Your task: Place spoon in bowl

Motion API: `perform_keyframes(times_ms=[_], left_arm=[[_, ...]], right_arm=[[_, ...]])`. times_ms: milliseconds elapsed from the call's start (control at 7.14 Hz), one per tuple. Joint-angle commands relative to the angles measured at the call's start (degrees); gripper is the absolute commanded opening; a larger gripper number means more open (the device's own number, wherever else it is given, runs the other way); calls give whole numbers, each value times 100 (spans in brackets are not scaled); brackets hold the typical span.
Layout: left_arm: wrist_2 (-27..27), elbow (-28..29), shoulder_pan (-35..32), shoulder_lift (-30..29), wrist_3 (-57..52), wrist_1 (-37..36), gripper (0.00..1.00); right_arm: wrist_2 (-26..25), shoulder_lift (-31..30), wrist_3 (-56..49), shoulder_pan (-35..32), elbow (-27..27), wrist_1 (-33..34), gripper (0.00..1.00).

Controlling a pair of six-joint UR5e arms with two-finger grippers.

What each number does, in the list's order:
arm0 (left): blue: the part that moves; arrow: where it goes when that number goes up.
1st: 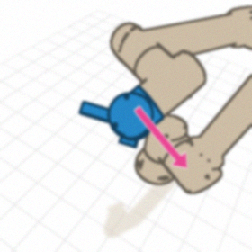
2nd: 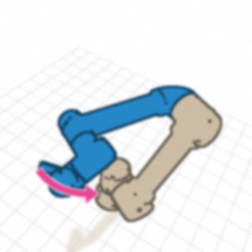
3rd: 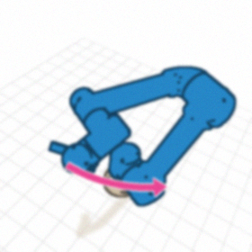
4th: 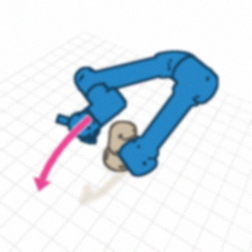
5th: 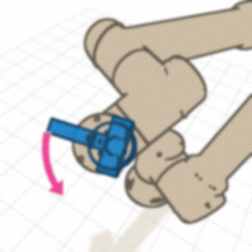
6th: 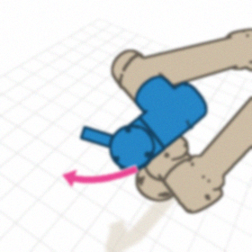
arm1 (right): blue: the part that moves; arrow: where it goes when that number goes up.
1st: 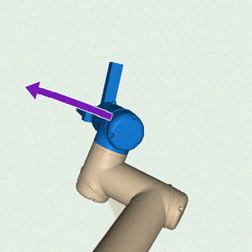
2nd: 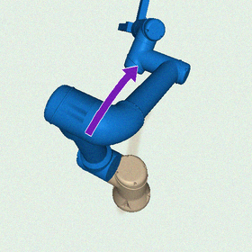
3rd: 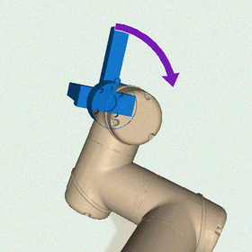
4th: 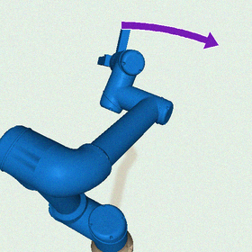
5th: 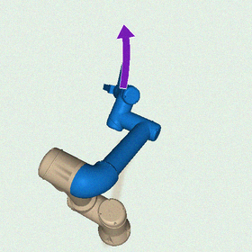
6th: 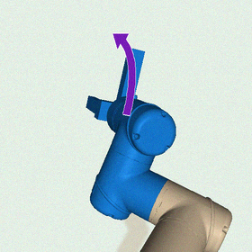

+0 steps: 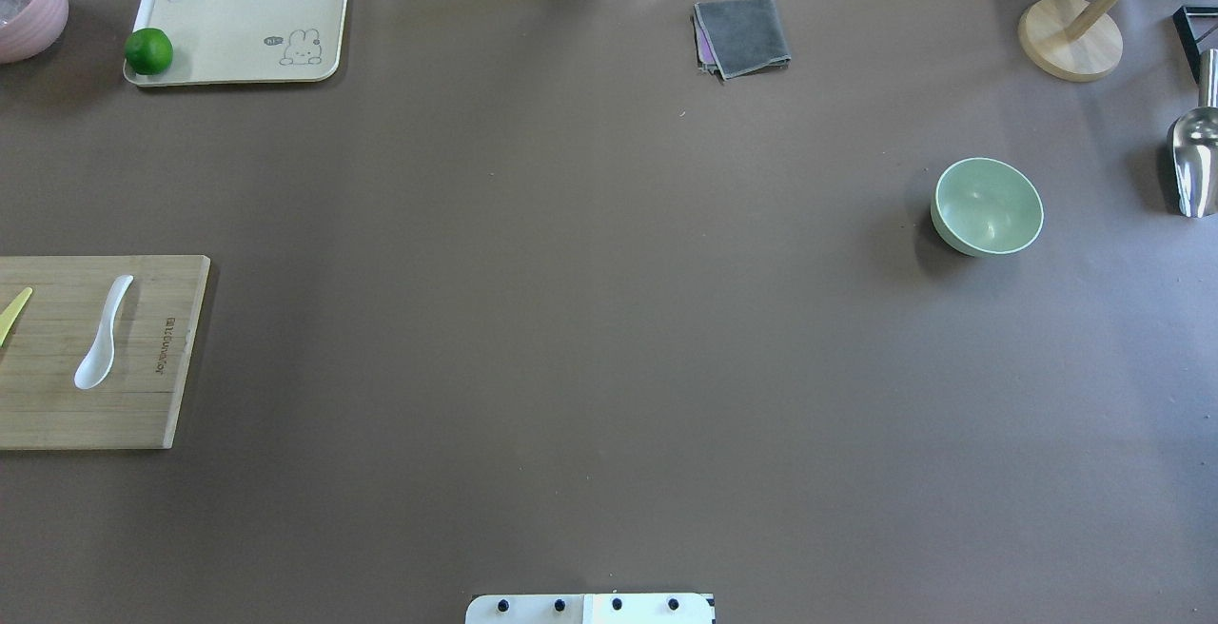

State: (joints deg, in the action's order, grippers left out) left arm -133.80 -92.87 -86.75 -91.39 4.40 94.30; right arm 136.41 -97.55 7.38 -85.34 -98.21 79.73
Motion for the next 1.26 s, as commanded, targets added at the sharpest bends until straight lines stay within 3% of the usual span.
perform_keyframes(times_ms=[0, 1120], left_arm=[[-15, -116, 0, 34, -70, -25, 98], [38, -135, 9, 235, -71, 1, 98]], right_arm=[[0, 26, -8, -17, 4, -27, 100], [0, 35, 71, -9, -22, -63, 100]])
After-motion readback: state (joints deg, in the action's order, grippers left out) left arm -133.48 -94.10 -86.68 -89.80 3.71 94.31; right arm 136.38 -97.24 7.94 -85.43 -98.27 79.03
